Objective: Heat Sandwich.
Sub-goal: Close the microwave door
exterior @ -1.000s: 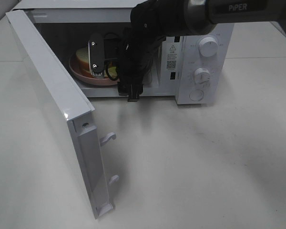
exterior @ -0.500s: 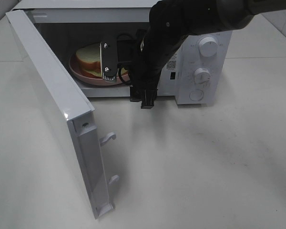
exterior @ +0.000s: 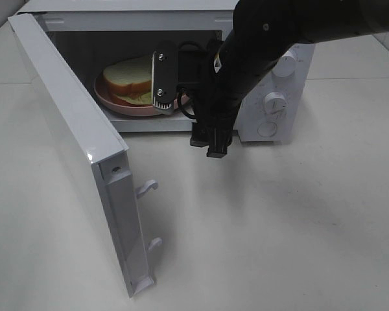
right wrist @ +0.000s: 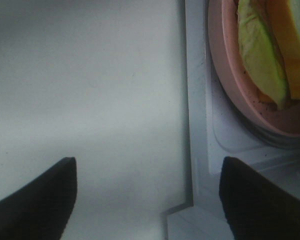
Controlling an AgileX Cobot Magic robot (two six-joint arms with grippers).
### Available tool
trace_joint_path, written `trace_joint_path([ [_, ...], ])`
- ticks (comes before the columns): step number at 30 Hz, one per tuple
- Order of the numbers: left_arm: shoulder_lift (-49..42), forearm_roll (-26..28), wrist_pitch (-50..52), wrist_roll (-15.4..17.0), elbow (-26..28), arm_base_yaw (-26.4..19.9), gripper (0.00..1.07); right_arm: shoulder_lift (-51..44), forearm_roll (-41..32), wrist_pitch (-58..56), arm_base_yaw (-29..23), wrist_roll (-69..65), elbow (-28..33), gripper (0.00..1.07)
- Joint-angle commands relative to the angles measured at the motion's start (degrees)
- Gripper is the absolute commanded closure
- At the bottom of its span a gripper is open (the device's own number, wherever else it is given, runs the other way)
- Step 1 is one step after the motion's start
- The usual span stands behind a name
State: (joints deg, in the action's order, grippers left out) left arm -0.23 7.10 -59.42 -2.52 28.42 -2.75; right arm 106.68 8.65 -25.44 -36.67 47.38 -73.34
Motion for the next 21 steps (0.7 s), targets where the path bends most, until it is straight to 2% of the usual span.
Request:
trace_joint_path([
  [1, -1.66, 0.06, 0.17, 0.29, -0.11, 0.23, 0.05, -3.15, 0.06, -1.15, -0.17, -4.24, 2.98, 0.31],
  [14, -1.66, 0.06, 0.17, 0.29, -0.11, 0.23, 0.05, -12.09, 0.06, -3.32, -0.17, -11.69, 12.49, 0.31],
  [21, -1.66, 0.06, 0.17, 0.29, -0.11, 0.23, 0.05, -19.25, 0.11, -6.19, -0.17, -22.8, 19.88, 0.31],
])
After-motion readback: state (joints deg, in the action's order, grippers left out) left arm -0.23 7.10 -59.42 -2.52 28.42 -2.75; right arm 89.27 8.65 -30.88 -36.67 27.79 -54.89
